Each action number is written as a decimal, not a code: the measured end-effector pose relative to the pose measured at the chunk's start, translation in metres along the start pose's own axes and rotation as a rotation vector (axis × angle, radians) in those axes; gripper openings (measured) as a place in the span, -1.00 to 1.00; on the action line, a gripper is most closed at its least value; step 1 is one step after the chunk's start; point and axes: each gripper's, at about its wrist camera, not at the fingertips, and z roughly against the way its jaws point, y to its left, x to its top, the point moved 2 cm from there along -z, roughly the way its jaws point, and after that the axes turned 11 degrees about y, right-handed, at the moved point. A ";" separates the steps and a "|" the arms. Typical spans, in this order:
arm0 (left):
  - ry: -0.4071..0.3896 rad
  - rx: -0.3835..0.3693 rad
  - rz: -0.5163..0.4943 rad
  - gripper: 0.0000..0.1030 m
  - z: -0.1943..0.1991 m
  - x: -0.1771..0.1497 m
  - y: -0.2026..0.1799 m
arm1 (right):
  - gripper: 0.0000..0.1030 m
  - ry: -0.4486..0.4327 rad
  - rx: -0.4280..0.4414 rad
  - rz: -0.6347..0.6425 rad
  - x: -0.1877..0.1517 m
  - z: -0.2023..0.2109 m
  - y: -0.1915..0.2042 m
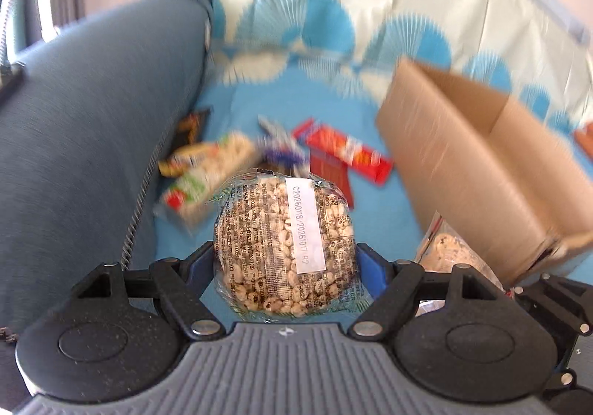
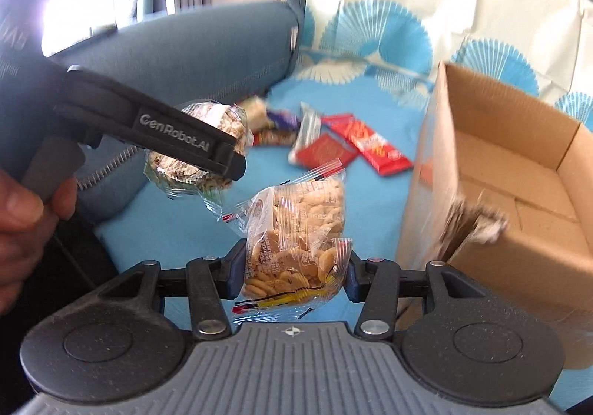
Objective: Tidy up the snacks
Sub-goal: 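Carry both bags into the box and open both tools to release, then move both empty tools back to the snack pile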
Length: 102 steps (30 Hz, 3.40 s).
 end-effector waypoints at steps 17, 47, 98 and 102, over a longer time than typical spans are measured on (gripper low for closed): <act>-0.187 -0.056 0.136 0.61 0.034 0.005 0.016 | 0.00 -0.222 -0.016 0.072 0.060 0.083 -0.064; -0.274 -0.062 -0.105 0.61 0.037 0.065 -0.158 | 0.00 -0.319 -0.210 -0.516 0.033 0.073 -0.249; -0.274 -0.155 -0.164 0.24 0.028 0.072 -0.136 | 0.56 -0.377 -0.275 -0.541 0.031 0.067 -0.244; -0.277 -0.120 -0.234 -0.07 0.023 0.061 -0.102 | 0.56 -0.360 -0.241 -0.502 0.038 0.062 -0.222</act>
